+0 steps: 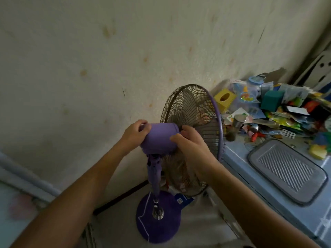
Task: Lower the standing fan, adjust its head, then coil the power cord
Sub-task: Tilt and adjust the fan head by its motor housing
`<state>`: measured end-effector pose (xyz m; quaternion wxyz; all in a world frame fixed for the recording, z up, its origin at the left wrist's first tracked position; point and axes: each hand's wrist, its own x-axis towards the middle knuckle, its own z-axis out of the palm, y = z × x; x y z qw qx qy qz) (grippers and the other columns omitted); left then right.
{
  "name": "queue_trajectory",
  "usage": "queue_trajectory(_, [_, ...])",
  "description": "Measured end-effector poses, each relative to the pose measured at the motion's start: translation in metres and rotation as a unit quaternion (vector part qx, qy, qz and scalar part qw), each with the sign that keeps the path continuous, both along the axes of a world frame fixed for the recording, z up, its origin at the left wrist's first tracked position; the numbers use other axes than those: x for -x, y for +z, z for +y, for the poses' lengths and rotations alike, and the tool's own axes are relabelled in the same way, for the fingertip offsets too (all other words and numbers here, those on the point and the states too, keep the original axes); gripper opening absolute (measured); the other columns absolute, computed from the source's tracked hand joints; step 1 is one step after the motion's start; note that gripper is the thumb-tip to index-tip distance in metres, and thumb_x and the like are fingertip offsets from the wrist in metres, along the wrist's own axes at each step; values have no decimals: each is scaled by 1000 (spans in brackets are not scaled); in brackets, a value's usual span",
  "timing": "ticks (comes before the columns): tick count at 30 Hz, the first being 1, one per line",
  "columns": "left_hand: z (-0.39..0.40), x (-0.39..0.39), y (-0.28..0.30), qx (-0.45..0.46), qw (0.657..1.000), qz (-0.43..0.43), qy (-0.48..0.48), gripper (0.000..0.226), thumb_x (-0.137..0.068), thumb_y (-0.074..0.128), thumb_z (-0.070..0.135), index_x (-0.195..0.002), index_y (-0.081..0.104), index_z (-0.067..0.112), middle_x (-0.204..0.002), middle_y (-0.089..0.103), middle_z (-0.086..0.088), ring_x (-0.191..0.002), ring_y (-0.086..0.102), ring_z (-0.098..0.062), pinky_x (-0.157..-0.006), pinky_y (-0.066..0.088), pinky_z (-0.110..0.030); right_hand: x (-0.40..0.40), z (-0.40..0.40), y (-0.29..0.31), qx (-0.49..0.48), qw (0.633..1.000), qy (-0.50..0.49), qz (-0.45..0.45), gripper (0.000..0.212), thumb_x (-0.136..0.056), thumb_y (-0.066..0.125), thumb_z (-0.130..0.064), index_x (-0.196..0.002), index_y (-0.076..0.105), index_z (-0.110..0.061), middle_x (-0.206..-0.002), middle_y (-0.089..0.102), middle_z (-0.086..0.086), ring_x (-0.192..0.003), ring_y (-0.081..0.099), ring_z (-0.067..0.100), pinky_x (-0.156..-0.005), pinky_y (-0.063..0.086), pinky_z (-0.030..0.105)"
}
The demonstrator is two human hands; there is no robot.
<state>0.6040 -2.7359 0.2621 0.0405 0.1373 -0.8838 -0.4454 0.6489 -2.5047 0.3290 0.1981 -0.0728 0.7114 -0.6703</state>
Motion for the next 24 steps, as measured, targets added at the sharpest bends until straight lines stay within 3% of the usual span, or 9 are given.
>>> queue_trajectory(2, [6, -7, 5, 42, 999, 1, 29, 44, -97, 55, 40, -136, 53, 19, -134, 60, -11, -113, 57, -25, -90, 45, -34, 0, 27, 19, -52, 982, -4, 180, 46, -86, 61, -35, -131, 51, -36, -124, 57, -12, -106, 61, 3, -72, 58, 16])
queue_trajectory(4, [14, -16, 8, 94, 995, -10, 44, 51, -95, 60, 38, -140, 50, 18, -138, 58, -13, -121, 56, -30, -96, 43, -37, 4, 58, 34, -128, 907, -68, 395, 41, -85, 60, -36, -125, 57, -33, -133, 53, -10, -121, 56, 12, -94, 57, 35])
queue_trajectory(5, [16, -19, 10, 117, 992, -12, 50, 54, -93, 62, 38, -142, 49, 18, -139, 57, -13, -123, 56, -32, -98, 42, -37, 9, 67, 34, -171, 868, -90, 457, 44, -85, 63, -35, -128, 57, -28, -141, 49, -3, -132, 48, 20, -105, 50, 46])
queue_trajectory(6, [19, -23, 11, 133, 989, -13, 57, 57, -92, 64, 37, -143, 47, 18, -139, 57, -13, -123, 56, -32, -98, 42, -38, 15, 76, 32, -215, 852, -94, 468, 56, -85, 66, -37, -137, 51, -24, -151, 39, 5, -142, 35, 28, -113, 40, 53])
queue_trajectory(8, [31, -31, 11, 156, 986, -17, 56, 62, -91, 66, 34, -146, 42, 18, -140, 56, -14, -123, 55, -34, -97, 43, -39, 24, 89, 20, -276, 890, -62, 357, 90, -82, 71, -51, -155, 24, -28, -165, 10, 7, -152, 9, 33, -120, 23, 59])
queue_trajectory(10, [44, -38, 8, 160, 985, -18, 68, 64, -91, 66, 32, -148, 39, 18, -142, 55, -15, -124, 55, -37, -98, 43, -41, 24, 94, 3, -253, 936, -10, 244, 111, -79, 74, -59, -159, 1, -34, -167, -3, 3, -154, 4, 33, -121, 24, 61])
queue_trajectory(11, [50, -39, 8, 161, 984, -18, 79, 65, -92, 65, 31, -149, 37, 18, -143, 54, -15, -125, 54, -38, -99, 43, -43, 22, 95, -6, -233, 945, 0, 230, 115, -79, 75, -58, -158, -5, -36, -167, -4, 1, -155, 6, 32, -120, 29, 60])
queue_trajectory(16, [61, -38, 7, 161, 982, -18, 98, 64, -95, 61, 23, -151, 33, 16, -149, 47, -16, -131, 48, -41, -104, 41, -48, 4, 92, -30, -204, 937, -33, 283, 105, -89, 71, -39, -157, -8, -36, -166, 0, 4, -152, 17, 33, -116, 38, 58])
queue_trajectory(24, [52, -44, 11, 129, 989, -18, 63, 62, -95, 62, 16, -150, 34, 15, -147, 47, -20, -130, 48, -41, -101, 42, -46, -29, 74, -31, -224, 930, -63, 285, 107, -89, 70, -42, -158, -11, -33, -164, 0, 7, -149, 19, 35, -114, 38, 56])
